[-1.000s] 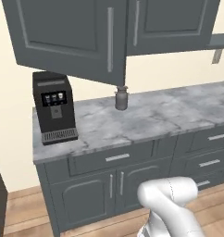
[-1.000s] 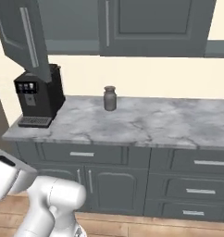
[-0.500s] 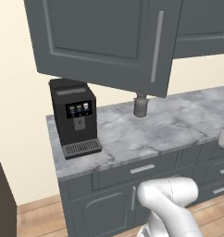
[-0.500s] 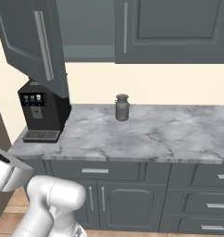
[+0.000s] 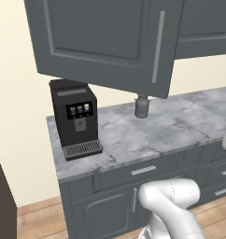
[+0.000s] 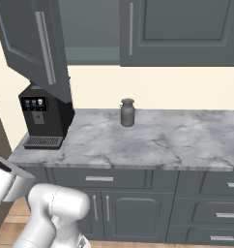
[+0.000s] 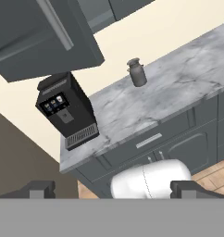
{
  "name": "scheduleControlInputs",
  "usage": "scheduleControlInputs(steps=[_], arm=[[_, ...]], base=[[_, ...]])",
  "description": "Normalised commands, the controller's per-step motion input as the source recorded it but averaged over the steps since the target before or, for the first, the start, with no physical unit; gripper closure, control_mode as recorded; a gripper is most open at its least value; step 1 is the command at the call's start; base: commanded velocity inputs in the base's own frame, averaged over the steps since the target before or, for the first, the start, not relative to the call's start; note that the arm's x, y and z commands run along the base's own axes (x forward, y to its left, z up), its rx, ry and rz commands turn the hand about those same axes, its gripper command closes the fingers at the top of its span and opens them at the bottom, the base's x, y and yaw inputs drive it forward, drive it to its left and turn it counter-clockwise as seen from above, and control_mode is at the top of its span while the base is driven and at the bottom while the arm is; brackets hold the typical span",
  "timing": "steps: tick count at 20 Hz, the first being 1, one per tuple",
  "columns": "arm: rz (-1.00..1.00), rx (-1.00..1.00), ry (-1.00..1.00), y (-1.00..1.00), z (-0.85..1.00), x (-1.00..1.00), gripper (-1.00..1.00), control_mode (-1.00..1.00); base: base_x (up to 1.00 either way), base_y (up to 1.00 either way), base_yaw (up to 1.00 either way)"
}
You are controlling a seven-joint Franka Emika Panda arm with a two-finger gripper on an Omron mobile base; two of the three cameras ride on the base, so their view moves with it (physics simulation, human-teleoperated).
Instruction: Close all open cabinet doors.
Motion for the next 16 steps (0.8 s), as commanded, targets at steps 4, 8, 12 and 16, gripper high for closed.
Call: scheduleControlInputs(steps=[4, 8, 12, 16], arm=[[0.00, 0.00, -0.02, 0.00, 0.00, -0.01, -1.00, -1.00], [0.01, 0.00, -0.07, 0.14, 0.01, -0.03, -1.00, -1.00], [0.09, 0.01, -0.08, 0.21, 0.12, -0.20, -1.00, -1.00], [0.09, 0.00, -0.09, 0.32, 0.15, -0.10, -1.00, -1.00]], base=[[0.00, 0.00, 0.00], [0.00, 0.00, 0.00], [0.00, 0.00, 0.00], [0.00, 0.00, 0.00]])
